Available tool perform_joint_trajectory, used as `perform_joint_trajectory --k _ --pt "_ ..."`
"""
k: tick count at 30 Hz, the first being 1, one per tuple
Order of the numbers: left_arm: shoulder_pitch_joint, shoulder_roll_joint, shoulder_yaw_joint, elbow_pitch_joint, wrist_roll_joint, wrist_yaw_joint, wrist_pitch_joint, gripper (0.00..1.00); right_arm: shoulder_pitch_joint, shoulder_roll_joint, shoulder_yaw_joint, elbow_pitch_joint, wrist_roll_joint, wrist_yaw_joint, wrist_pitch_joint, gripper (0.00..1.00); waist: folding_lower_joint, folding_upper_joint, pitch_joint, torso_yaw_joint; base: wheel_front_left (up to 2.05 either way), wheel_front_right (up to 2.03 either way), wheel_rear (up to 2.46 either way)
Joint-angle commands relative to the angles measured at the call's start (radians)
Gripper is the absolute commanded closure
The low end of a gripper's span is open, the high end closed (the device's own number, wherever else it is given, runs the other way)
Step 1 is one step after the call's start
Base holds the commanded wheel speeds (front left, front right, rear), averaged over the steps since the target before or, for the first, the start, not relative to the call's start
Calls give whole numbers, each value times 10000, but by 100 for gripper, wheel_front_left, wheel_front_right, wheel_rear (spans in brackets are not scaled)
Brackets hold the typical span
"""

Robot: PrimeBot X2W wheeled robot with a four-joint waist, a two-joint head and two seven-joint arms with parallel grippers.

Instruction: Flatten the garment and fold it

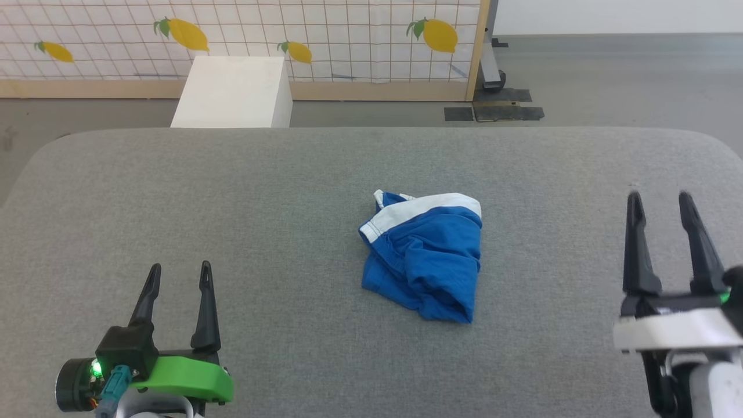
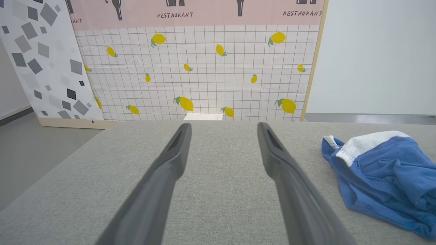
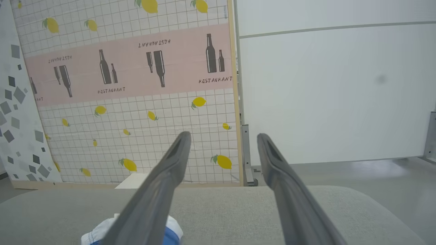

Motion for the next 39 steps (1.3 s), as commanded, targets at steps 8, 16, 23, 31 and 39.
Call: perform_joint_trajectory --k 8,16,23,31,39 --pt "46 -5 -106 279 -167 -124 -38 0 1119 93 33 -40 -204 -15 -46 0 1 0 -97 151 0 0 0" --pt "127 -27 -87 437 -136 -132 -38 0 1394 95 326 314 -393 -15 -47 0 1 0 -169 188 0 0 0" --pt "78 -36 -98 482 -105 -144 -38 0 1271 96 382 558 -467 -15 -47 0 1 0 -103 228 0 0 0" --pt "7 -44 -94 529 -122 -155 -38 0 -273 78 289 310 -820 -15 363 0 1 0 -8 321 0 0 0" --pt "-110 -54 -179 472 -168 -136 -38 0 -2959 -1065 1416 1063 -360 -15 3314 0 1 0 322 501 0 0 0"
